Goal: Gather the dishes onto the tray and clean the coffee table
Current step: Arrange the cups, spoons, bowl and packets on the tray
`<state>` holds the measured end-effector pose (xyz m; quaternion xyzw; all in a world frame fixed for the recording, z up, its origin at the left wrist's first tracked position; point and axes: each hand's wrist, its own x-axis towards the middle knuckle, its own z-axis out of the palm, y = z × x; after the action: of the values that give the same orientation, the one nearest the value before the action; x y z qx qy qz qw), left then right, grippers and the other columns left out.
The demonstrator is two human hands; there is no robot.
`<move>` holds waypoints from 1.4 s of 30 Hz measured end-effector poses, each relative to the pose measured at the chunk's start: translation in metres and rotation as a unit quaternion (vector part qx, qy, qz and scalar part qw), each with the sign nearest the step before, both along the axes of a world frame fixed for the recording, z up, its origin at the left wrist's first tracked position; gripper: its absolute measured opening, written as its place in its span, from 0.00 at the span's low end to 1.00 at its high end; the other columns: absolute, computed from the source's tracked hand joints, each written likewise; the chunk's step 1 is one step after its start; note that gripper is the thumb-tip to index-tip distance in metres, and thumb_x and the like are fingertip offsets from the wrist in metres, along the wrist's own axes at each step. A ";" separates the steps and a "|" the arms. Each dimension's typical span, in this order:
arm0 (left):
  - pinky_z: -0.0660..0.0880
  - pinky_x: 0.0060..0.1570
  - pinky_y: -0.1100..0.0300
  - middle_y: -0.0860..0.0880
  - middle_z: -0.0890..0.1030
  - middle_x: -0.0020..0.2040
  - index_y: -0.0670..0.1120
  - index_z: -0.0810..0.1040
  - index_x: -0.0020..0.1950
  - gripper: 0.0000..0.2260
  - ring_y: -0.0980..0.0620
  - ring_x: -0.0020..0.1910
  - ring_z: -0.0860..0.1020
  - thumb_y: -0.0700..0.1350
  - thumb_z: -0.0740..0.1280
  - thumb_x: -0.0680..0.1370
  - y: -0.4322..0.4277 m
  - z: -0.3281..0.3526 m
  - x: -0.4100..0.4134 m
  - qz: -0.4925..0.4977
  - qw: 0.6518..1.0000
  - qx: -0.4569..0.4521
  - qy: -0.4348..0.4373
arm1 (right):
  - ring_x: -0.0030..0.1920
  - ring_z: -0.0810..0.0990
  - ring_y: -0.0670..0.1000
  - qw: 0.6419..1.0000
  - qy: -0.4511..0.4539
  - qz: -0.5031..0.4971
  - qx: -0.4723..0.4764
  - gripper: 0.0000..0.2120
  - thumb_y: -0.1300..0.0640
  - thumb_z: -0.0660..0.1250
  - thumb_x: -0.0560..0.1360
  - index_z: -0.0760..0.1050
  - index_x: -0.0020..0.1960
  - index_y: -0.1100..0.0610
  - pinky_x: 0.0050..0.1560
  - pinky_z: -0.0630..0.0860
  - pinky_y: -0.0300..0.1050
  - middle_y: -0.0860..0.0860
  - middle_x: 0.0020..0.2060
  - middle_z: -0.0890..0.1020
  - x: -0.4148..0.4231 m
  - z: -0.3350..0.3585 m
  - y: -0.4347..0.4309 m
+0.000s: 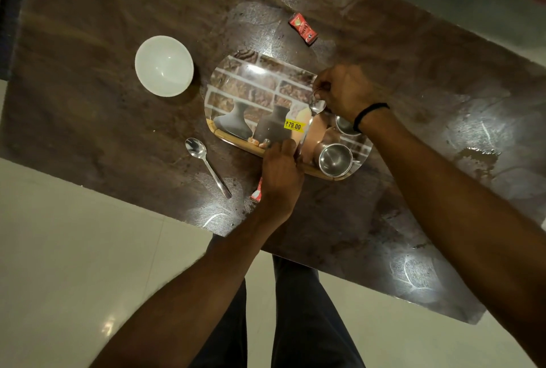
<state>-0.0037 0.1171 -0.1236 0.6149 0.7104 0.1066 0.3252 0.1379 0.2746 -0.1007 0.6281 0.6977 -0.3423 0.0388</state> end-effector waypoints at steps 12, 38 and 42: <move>0.73 0.48 0.53 0.46 0.78 0.46 0.45 0.74 0.48 0.08 0.46 0.47 0.76 0.39 0.71 0.73 0.000 0.002 -0.001 -0.003 1.000 -0.017 -0.004 | 0.50 0.79 0.62 0.996 -0.035 0.022 0.076 0.12 0.63 0.65 0.75 0.84 0.55 0.57 0.48 0.78 0.55 0.61 0.51 0.80 -0.003 0.000 -0.015; 0.80 0.50 0.51 0.50 0.83 0.43 0.45 0.80 0.45 0.10 0.52 0.44 0.80 0.52 0.68 0.78 -0.057 0.010 -0.134 0.334 0.939 -0.074 -0.030 | 0.56 0.80 0.58 0.969 -0.010 0.244 -0.039 0.11 0.65 0.58 0.80 0.78 0.56 0.61 0.53 0.72 0.47 0.59 0.56 0.81 -0.252 -0.002 -0.084; 0.79 0.54 0.55 0.48 0.84 0.47 0.43 0.81 0.51 0.09 0.51 0.49 0.81 0.49 0.68 0.80 -0.056 0.015 -0.133 0.313 0.948 -0.046 -0.045 | 0.44 0.81 0.55 0.988 0.046 0.137 -0.057 0.11 0.66 0.61 0.76 0.82 0.48 0.62 0.50 0.78 0.50 0.58 0.44 0.84 -0.236 0.007 -0.072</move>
<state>-0.1365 0.0609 -0.1082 0.3405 0.8561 0.1978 0.3347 -0.0976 0.2024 -0.0936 0.5069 0.7579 -0.4010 0.0890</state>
